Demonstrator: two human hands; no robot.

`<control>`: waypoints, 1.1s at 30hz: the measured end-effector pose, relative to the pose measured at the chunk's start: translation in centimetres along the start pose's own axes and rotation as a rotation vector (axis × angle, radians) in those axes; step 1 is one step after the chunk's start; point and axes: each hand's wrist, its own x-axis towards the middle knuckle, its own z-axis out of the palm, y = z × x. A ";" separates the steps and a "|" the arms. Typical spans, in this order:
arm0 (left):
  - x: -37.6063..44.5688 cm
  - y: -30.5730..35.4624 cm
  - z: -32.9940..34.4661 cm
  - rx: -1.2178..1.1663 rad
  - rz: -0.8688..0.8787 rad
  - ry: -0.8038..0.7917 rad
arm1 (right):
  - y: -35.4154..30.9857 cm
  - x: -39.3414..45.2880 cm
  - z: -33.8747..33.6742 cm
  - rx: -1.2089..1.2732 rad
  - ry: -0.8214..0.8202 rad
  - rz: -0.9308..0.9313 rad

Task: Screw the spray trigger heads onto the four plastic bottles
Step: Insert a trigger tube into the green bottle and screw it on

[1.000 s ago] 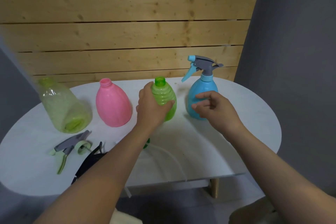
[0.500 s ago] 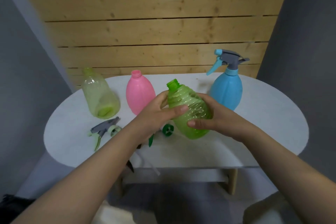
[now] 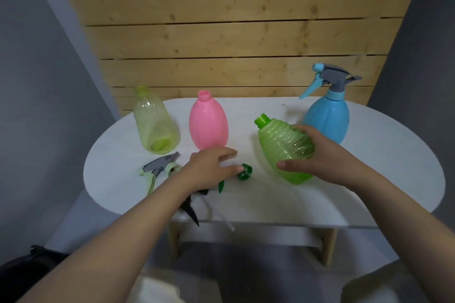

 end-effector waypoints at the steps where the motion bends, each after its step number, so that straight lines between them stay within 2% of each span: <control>1: 0.1 0.0 0.2 0.007 0.001 -0.009 | 0.0 0.0 -0.1 -0.007 -0.003 0.002; 7: 1.0 0.2 0.8 -0.009 0.015 -0.001 | 0.5 -0.1 -1.0 -0.048 -0.018 0.011; 11: 1.3 0.4 0.7 -0.117 0.059 0.016 | 0.9 -0.2 -2.0 -0.025 -0.013 0.015; 17: 0.5 0.7 -1.7 -0.219 0.106 0.288 | 1.0 -0.7 -4.2 0.128 -0.055 0.028; 21: -0.7 0.1 -2.7 -0.213 0.113 0.438 | 1.1 -0.8 -4.5 0.121 -0.091 0.034; 27: -1.1 -1.2 -3.1 -0.272 -0.029 0.529 | 1.3 -1.2 -4.9 0.056 -0.182 0.062; 33: -1.1 -1.7 -3.3 -0.299 -0.075 0.634 | 1.2 -1.3 -4.5 0.024 -0.227 0.063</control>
